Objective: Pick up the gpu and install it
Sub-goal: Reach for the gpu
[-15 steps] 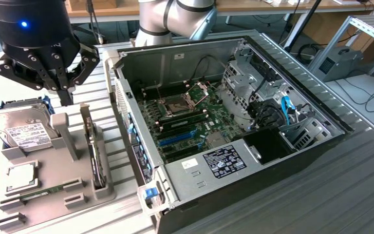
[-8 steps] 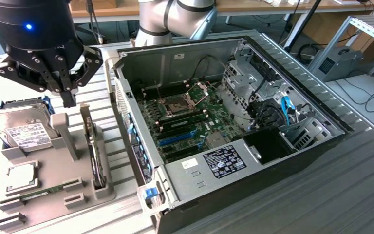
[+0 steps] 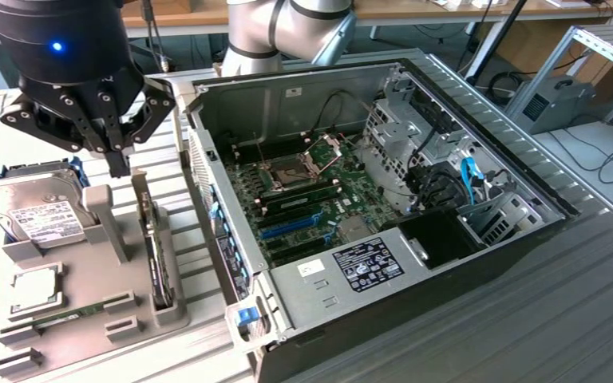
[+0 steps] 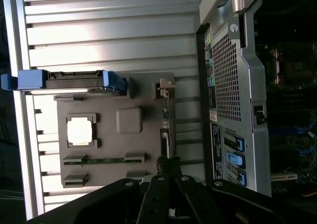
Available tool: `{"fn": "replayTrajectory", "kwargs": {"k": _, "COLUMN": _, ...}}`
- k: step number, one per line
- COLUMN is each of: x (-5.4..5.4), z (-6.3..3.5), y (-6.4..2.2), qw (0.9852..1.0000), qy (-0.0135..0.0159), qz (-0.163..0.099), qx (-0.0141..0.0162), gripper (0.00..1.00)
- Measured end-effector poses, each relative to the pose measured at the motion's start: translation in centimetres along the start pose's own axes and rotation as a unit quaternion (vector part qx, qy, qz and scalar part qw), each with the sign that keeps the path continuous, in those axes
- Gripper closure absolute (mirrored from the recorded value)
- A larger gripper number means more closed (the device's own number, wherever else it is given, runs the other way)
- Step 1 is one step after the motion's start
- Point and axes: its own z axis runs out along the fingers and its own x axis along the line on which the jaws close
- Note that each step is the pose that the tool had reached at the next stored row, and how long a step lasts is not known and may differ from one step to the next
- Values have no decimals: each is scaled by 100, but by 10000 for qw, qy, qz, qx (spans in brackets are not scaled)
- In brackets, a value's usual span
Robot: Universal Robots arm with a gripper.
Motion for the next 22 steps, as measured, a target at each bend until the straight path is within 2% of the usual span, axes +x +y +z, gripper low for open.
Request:
{"fn": "replayTrajectory", "kwargs": {"k": 10, "x": -49, "z": 10, "y": -71, "qw": 10000, "qy": 0, "qz": 0, "qx": 2, "gripper": 89}}
{"fn": "replayTrajectory", "kwargs": {"k": 14, "x": -96, "z": 26, "y": -151, "qw": 10000, "qy": 0, "qz": 0, "qx": 3, "gripper": 89}}
{"fn": "replayTrajectory", "kwargs": {"k": 22, "x": -142, "z": 40, "y": -207, "qw": 10000, "qy": 0, "qz": 0, "qx": 11, "gripper": 89}}
